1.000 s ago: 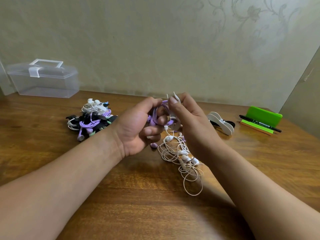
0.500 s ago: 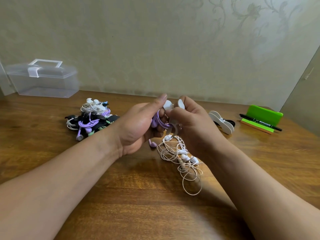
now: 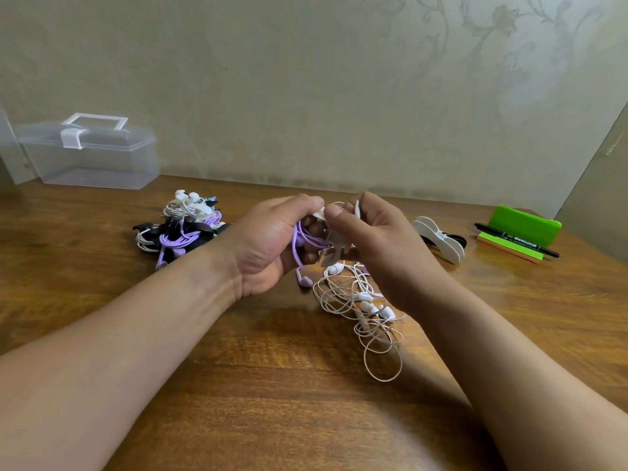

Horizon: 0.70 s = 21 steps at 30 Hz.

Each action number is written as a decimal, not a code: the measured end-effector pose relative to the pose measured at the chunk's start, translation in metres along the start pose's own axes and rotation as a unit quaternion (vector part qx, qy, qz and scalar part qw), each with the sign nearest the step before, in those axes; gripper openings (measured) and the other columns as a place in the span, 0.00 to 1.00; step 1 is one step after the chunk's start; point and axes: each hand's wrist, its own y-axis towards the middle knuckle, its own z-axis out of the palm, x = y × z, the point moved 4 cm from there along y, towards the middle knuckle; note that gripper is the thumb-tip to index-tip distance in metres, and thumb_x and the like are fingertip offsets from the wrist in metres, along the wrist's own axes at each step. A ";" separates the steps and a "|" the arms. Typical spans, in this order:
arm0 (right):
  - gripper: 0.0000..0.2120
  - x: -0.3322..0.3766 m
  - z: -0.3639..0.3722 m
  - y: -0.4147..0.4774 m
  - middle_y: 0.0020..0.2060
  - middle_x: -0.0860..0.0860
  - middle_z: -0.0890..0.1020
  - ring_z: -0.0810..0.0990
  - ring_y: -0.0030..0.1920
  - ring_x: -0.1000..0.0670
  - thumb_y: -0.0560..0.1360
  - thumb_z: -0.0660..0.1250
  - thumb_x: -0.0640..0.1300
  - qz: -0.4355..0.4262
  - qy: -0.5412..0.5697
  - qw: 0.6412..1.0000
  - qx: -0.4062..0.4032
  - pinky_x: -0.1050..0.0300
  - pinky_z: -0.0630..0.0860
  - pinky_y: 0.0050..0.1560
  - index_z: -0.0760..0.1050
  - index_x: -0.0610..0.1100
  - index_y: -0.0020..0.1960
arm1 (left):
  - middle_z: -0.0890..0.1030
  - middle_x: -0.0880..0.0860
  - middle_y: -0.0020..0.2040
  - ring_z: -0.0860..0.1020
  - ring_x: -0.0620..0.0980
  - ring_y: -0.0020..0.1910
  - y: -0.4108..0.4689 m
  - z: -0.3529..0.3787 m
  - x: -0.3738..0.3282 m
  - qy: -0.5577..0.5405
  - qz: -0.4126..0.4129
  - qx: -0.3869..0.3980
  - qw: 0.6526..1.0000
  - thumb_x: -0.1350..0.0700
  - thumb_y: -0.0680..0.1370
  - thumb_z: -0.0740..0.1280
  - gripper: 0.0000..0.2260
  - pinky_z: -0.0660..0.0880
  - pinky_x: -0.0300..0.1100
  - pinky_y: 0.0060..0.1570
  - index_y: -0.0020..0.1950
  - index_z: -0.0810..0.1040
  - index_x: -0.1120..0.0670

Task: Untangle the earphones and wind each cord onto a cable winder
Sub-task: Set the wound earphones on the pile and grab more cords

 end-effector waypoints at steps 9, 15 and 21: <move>0.14 -0.003 -0.005 0.004 0.37 0.46 0.79 0.80 0.38 0.46 0.76 0.72 0.52 0.013 -0.015 0.999 0.028 0.44 0.76 0.42 0.70 0.46 0.45 | 0.71 0.59 0.38 0.68 0.49 0.26 0.000 0.004 0.003 0.157 0.054 0.004 0.986 0.51 0.87 0.58 0.14 0.69 0.48 0.33 0.49 0.75 0.60; 0.14 0.001 -0.004 0.001 0.38 0.45 0.78 0.76 0.37 0.49 0.77 0.70 0.54 0.001 -0.089 0.996 0.017 0.48 0.75 0.38 0.69 0.45 0.47 | 0.76 0.60 0.34 0.74 0.55 0.27 0.000 0.003 0.007 0.218 0.054 0.010 0.975 0.50 0.87 0.58 0.14 0.76 0.67 0.37 0.47 0.74 0.57; 0.10 0.001 -0.004 -0.004 0.43 0.47 0.86 0.84 0.44 0.50 0.83 0.62 0.49 0.021 -0.090 0.995 0.022 0.46 0.79 0.49 0.78 0.44 0.53 | 0.76 0.54 0.31 0.73 0.49 0.25 0.000 0.002 -0.001 0.149 0.069 0.012 0.986 0.55 0.87 0.59 0.13 0.73 0.46 0.33 0.45 0.73 0.58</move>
